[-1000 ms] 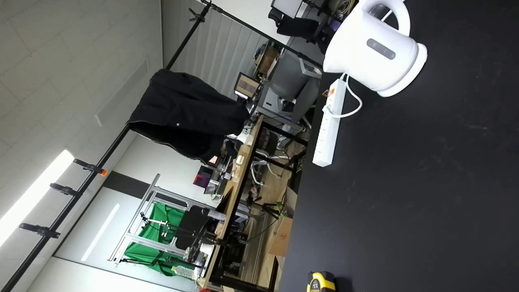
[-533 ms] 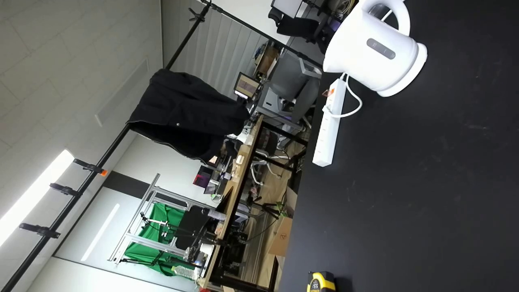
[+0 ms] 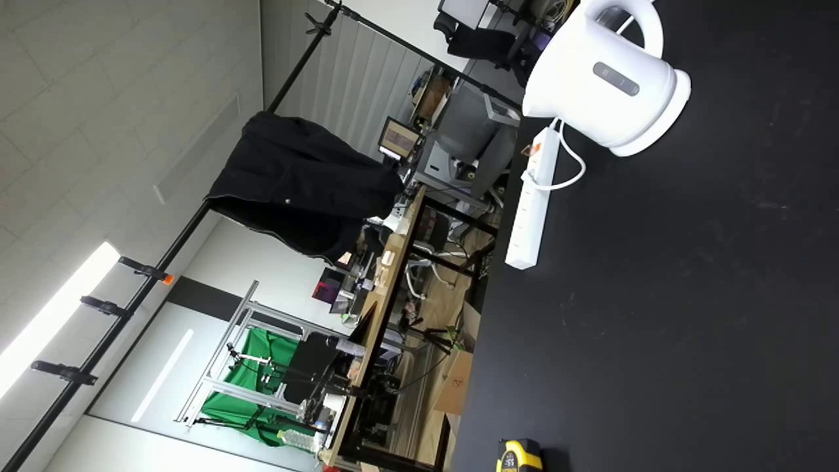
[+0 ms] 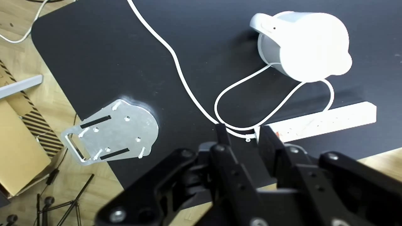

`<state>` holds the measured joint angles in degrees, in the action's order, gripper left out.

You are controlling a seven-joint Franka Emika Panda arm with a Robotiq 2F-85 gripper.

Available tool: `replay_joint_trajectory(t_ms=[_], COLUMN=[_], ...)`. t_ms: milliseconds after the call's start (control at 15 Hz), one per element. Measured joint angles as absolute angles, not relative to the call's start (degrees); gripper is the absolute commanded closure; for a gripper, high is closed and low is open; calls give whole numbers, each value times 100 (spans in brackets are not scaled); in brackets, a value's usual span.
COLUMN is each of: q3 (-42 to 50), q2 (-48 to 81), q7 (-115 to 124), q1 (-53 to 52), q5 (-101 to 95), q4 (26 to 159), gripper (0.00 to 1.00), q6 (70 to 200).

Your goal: Turn on the extension cable then turn it off

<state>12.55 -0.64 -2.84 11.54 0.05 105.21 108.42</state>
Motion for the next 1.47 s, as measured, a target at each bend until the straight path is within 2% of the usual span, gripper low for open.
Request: replay_joint_trajectory(t_ms=[67, 133, 200, 267, 467, 933, 1467], q3=[1254, 1254, 1254, 1254, 1258, 1193, 1101], q2=[-64, -64, -64, -59, 155, 1562, 2675], q7=[-284, -284, -284, -289, -263, 4, 408], q1=[1153, 1153, 1153, 1153, 1166, 1192, 1094], q5=[5, 5, 5, 4, 40, 743, 670], q4=[10521, 10521, 10521, 10521, 10508, 10387, 9816], gripper=[67, 92, 92, 100, 100, 100, 99], q6=[10842, 10842, 10842, 10842, 11194, 13744, 14313])
